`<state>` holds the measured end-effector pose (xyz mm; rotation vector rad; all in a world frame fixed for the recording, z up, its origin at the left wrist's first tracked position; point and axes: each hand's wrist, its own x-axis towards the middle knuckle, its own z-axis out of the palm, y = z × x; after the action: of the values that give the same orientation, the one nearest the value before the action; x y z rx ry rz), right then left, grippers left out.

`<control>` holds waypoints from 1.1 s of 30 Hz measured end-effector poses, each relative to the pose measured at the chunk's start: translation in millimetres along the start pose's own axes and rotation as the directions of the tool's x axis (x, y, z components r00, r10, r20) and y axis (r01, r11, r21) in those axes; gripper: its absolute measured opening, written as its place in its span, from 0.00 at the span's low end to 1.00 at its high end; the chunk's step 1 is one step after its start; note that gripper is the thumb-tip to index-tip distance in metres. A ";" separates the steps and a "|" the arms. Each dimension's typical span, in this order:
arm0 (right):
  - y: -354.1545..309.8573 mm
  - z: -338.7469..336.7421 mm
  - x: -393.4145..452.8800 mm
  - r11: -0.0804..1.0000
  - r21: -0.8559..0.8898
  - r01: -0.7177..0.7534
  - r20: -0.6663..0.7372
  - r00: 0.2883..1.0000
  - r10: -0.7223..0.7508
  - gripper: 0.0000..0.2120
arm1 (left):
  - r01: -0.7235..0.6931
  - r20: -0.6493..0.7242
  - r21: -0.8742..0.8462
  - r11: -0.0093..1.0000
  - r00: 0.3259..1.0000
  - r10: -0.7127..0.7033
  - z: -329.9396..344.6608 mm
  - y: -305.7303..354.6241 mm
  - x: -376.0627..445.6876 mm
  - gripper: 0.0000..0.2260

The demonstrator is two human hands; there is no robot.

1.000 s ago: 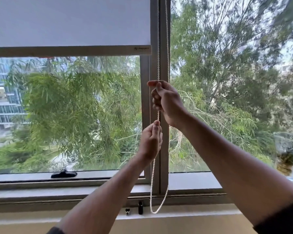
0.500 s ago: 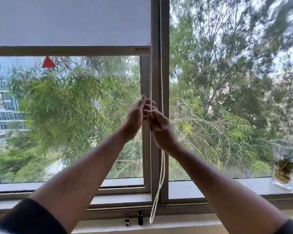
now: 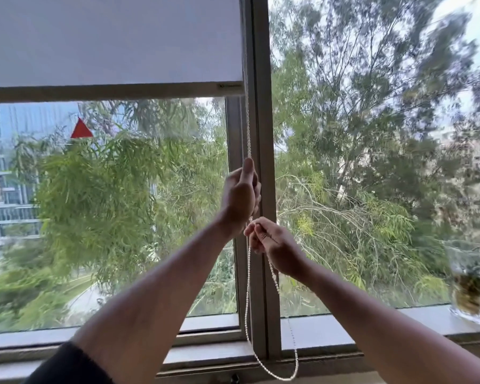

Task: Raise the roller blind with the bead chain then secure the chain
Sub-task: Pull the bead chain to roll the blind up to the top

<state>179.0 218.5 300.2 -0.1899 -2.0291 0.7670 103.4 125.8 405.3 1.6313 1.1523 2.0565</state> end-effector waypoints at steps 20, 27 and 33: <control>-130.9 -25.4 113.9 0.951 0.223 0.216 -0.377 0.918 -0.120 0.19 | -0.084 0.031 0.134 0.987 0.996 0.081 -6.0 -44.2 -21.5 0.21; -116.2 -13.6 93.0 0.946 -0.065 0.316 -0.358 0.878 -0.318 0.14 | -0.021 0.093 0.189 0.982 0.996 0.003 -33.3 -33.3 -11.1 0.27; -98.2 -7.9 74.3 0.925 -0.206 0.320 -0.318 0.872 -0.372 0.09 | 0.009 -0.041 0.057 0.998 0.999 -0.007 -33.9 34.2 34.3 0.27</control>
<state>159.8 175.1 414.2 -0.0374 -1.7084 0.3261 70.0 111.8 452.0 1.6147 1.2396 2.0797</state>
